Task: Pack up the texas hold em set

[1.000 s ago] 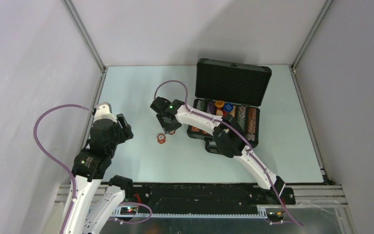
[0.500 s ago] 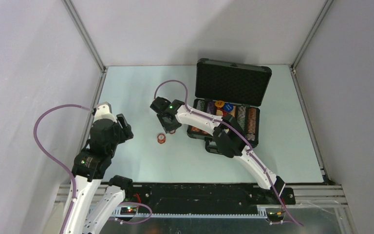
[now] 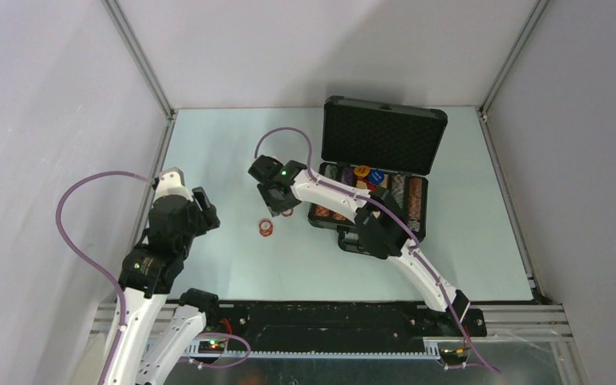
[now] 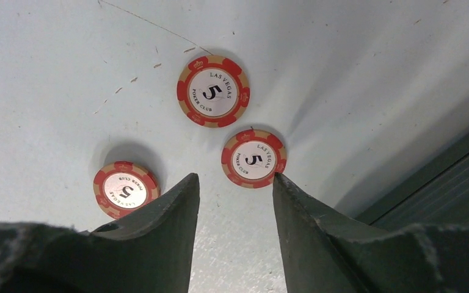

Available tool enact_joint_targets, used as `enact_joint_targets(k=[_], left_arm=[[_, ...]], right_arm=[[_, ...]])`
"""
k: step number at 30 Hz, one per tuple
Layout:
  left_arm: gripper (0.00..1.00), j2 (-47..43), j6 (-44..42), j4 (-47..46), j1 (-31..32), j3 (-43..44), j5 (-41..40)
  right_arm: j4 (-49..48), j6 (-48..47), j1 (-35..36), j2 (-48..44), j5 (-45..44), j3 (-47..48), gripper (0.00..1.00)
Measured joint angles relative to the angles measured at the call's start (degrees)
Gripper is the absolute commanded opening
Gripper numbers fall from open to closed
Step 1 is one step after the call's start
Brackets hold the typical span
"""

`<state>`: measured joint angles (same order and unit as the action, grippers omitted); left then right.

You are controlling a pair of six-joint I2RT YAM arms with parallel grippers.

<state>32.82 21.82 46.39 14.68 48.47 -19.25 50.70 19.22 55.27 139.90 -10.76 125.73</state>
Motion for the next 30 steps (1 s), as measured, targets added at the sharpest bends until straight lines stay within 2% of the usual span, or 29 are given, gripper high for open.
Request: enact_joint_targets(k=[8, 22, 30], left_arm=[[0.67, 0.2, 0.0, -0.02, 0.0, -0.02, 0.0], [0.67, 0.48, -0.02, -0.02, 0.0, -0.02, 0.0], [0.67, 0.57, -0.04, -0.02, 0.0, -0.02, 0.02]], right_arm=[[0.02, 0.02, -1.62, 0.0, 0.31, 0.07, 0.59], [-0.33, -0.04, -3.06, 2.36, 2.73, 1.6, 0.6], [-0.24, -0.87, -2.29, 3.06, 3.19, 2.25, 0.51]])
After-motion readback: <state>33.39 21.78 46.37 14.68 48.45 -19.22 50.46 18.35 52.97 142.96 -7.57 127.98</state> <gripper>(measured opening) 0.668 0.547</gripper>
